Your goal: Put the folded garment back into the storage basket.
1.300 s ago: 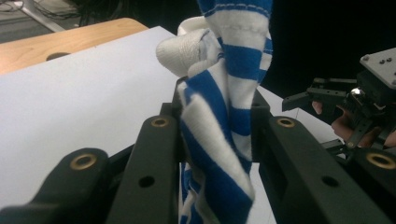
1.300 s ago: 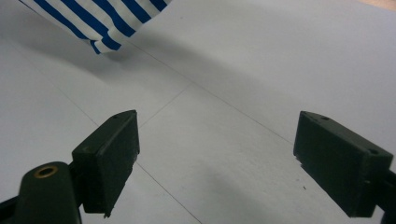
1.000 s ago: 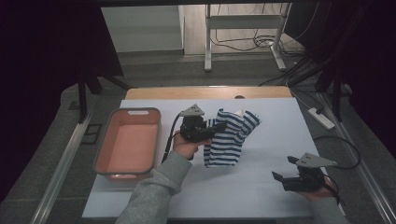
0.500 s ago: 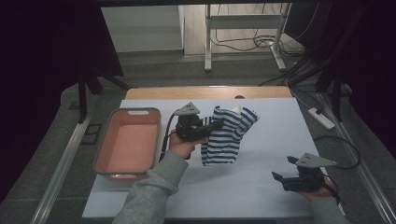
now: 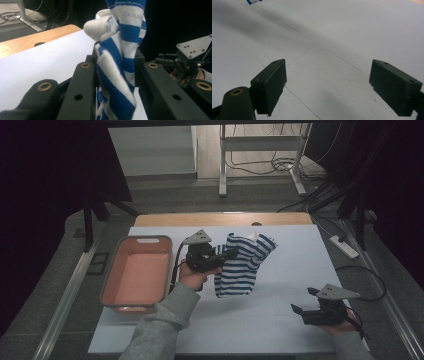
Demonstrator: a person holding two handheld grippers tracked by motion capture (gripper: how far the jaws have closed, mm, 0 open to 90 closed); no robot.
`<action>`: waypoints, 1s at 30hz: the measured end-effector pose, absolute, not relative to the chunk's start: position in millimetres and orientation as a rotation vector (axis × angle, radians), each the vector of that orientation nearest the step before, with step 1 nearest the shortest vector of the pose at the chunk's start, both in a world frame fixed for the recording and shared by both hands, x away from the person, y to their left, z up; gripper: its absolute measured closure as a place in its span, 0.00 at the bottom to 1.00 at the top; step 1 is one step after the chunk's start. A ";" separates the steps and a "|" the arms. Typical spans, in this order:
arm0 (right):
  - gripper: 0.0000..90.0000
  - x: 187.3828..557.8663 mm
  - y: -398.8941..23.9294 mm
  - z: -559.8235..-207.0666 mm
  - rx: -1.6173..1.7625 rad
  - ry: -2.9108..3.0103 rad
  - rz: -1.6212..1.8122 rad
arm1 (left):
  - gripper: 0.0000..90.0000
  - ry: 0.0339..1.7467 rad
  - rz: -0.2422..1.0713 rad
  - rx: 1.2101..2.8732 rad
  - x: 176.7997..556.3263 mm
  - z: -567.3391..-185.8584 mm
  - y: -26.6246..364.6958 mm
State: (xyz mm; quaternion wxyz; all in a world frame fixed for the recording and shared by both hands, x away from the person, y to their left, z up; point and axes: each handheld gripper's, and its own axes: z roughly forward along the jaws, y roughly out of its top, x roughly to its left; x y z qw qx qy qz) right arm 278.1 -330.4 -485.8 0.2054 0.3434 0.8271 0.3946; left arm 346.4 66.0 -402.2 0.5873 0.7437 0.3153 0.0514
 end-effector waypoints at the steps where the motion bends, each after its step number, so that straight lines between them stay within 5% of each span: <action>1: 0.17 278.2 -330.4 -485.9 0.956 2.306 1.099 | 0.82 0.736 0.122 1.732 346.0 -401.9 66.5; 30: 0.17 278.2 -329.9 -486.2 0.950 2.308 1.098 | 0.82 0.753 0.165 1.692 337.3 -392.2 85.6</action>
